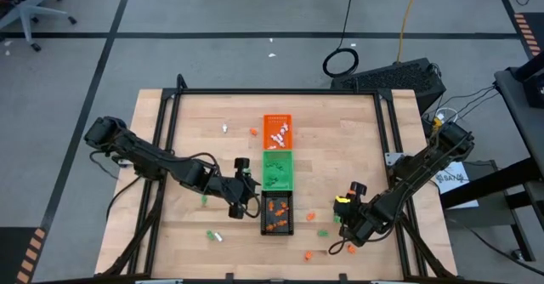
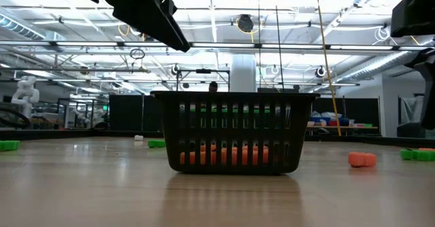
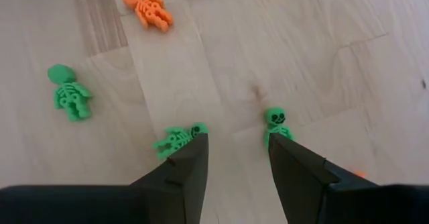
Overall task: Sort Halloween decoration
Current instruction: Put the green skeleton toy into the green bin
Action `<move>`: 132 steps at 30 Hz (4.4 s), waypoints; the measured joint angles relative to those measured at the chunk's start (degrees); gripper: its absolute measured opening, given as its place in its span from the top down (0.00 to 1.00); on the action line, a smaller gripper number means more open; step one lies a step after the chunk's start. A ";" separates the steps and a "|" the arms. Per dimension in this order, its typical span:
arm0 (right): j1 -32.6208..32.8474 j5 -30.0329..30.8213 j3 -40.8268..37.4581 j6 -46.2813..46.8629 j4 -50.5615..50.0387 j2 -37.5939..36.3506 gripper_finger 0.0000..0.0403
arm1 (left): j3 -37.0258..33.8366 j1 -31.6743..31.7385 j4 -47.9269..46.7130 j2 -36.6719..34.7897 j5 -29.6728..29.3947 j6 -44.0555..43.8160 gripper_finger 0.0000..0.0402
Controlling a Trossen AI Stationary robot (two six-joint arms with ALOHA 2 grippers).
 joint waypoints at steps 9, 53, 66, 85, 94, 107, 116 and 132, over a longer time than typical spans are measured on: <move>0.00 0.37 0.00 1.55 -0.74 0.00 0.47 | 0.00 0.00 2.18 0.00 -0.37 1.30 0.66; -3.80 -1.54 -13.94 -4.28 16.53 -0.09 0.77 | 0.00 0.31 2.82 0.00 -1.44 -0.27 0.66; -3.88 2.28 -14.24 -12.15 16.70 -3.39 0.98 | 0.00 0.31 3.30 0.00 -1.64 -2.06 0.66; -6.92 12.69 -14.21 -36.22 29.19 -15.24 1.00 | 0.00 0.31 3.43 0.00 -1.68 -3.46 0.66; -10.78 12.37 -14.10 -50.04 35.90 -18.80 1.00 | 0.00 0.31 5.14 0.00 -1.68 -3.40 0.66; -15.48 12.50 -14.05 -68.41 45.28 -21.64 1.00 | 0.00 0.31 6.33 0.00 -1.68 -3.05 0.66; -17.61 12.50 -14.03 -77.34 48.82 -21.64 1.00 | 0.00 0.31 6.29 0.00 -1.68 -3.09 0.66; -18.58 12.50 -14.03 -78.42 48.81 -21.62 0.98 | 0.00 0.31 6.29 0.95 -1.68 -3.06 0.66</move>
